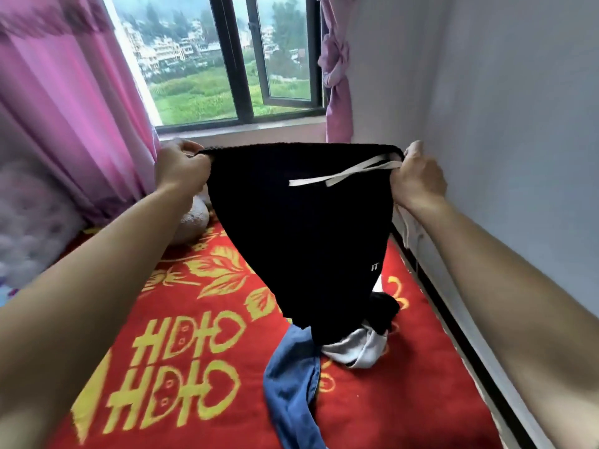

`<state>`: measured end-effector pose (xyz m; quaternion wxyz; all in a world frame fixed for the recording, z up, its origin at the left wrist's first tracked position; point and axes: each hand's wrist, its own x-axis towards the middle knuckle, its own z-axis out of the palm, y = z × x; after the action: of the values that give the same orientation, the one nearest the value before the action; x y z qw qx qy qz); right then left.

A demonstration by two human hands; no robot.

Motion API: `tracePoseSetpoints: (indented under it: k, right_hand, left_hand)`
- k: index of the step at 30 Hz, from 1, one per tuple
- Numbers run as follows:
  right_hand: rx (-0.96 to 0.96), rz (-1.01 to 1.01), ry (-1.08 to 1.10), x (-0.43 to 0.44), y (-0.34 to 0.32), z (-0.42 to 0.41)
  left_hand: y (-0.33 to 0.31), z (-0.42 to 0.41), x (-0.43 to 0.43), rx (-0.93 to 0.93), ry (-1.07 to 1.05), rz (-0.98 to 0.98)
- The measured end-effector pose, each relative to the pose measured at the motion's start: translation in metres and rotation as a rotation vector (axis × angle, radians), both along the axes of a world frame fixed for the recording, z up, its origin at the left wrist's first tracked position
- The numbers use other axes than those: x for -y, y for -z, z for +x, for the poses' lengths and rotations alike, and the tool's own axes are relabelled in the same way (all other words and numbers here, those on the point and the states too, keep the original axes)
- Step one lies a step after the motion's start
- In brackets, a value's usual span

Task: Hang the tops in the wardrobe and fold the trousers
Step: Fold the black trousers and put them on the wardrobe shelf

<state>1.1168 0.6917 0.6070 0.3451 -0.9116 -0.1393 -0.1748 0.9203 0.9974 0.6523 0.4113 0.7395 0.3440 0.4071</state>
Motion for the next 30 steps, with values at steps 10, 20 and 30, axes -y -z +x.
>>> tracePoseSetpoints:
  k: [10, 20, 30]
  right_hand:
    - [-0.459, 0.922, -0.649, -0.146, -0.125, -0.155]
    - [-0.994, 0.453, -0.858, -0.246, -0.035, -0.269]
    - [-0.597, -0.548, -0.855, -0.266, 0.07, -0.321]
  left_hand:
    - [-0.072, -0.151, -0.128, 0.234, -0.147, 0.005]
    - [-0.007, -0.273, -0.229, 0.008, 0.059, -0.225]
    - [0.076, -0.309, -0.237, -0.294, -0.054, -0.056]
